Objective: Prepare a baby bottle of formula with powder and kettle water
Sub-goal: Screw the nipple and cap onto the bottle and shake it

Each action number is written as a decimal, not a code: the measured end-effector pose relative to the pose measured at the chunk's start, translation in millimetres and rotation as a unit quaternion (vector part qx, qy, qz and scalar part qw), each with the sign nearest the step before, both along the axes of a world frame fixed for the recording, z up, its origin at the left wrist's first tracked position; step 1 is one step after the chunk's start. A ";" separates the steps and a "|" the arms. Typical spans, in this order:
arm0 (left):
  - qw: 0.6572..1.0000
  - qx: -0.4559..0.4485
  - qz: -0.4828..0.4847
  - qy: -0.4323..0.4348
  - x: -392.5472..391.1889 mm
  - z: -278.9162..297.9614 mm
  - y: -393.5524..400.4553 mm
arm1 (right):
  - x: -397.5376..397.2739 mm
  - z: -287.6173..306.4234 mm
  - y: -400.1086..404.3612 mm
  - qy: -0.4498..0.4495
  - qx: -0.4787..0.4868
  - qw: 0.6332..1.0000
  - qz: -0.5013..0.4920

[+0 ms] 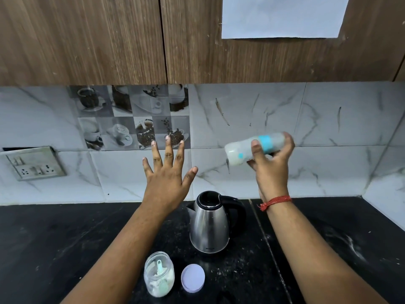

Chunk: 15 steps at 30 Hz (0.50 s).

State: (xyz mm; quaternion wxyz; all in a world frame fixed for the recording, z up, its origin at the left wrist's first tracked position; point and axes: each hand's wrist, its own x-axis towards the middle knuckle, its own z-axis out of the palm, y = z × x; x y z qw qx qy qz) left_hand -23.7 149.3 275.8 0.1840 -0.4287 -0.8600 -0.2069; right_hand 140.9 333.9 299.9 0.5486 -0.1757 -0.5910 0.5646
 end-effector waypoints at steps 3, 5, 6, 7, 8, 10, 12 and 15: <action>1.000 -0.006 -0.001 0.015 -0.7 -2.9 -1.2 | -2.0 -0.8 -5.3 -0.062 0.043 0.996 0.041; 1.000 0.001 -0.005 0.011 -1.6 -3.3 0.1 | -0.3 -1.4 -3.3 0.012 0.015 1.000 -0.015; 1.000 0.003 -0.004 0.009 -1.8 -3.5 0.5 | 0.2 -1.1 -1.7 0.026 0.002 1.000 -0.015; 1.000 0.001 -0.003 0.010 -1.6 -3.8 0.7 | 0.3 0.6 -3.6 0.001 0.006 1.000 0.011; 1.000 -0.003 -0.002 0.014 -1.2 -3.9 0.9 | -0.8 -0.7 -4.9 -0.050 0.036 0.997 0.037; 1.000 -0.006 -0.003 0.019 -1.6 -2.6 0.3 | -2.3 -4.9 -7.1 -0.063 0.060 0.996 0.025; 1.000 0.000 -0.004 0.011 -1.8 -0.8 0.6 | -0.5 -4.9 -5.2 0.003 0.015 1.000 -0.013; 1.000 -0.012 -0.003 0.024 -1.5 -0.5 -0.7 | -0.5 -2.0 -7.9 -0.072 0.048 0.995 0.044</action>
